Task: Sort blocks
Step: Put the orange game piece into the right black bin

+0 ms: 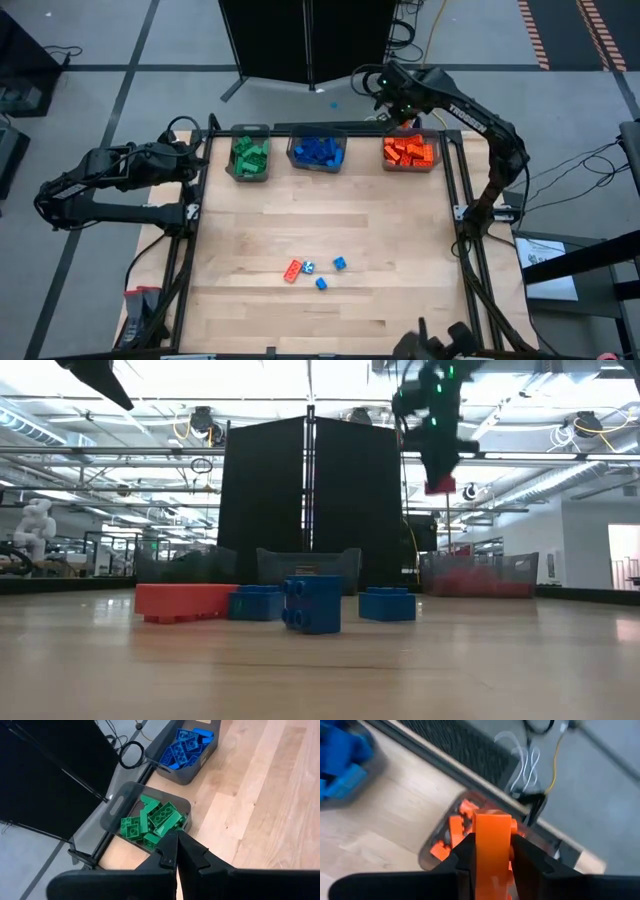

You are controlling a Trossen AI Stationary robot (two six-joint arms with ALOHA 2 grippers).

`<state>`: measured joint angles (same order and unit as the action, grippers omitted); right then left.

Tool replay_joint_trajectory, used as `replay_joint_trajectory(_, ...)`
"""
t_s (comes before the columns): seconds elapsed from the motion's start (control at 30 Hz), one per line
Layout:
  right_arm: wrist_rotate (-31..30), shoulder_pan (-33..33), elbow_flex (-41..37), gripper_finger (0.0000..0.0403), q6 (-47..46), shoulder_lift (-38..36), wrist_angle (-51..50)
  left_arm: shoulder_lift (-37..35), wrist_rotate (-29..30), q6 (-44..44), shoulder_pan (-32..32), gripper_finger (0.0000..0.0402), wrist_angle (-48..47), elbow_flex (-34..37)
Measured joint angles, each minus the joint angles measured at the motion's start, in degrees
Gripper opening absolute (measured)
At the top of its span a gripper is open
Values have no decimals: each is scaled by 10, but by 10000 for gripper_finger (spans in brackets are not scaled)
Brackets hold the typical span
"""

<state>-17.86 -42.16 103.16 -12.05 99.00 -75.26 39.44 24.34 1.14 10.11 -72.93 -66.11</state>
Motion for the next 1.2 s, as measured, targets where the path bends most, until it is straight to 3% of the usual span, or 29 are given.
replay_joint_trajectory(0.4,81,-51,-171,73,-8,0,148,0,0,2,0,0,0,0)
replay_joint_trajectory(0.97,124,-107,-258,73,-2,-22,240,0,19,49,0,0,0,0)
replay_joint_trajectory(1.2,125,-111,-287,73,-2,-24,246,0,57,76,0,0,5,0)
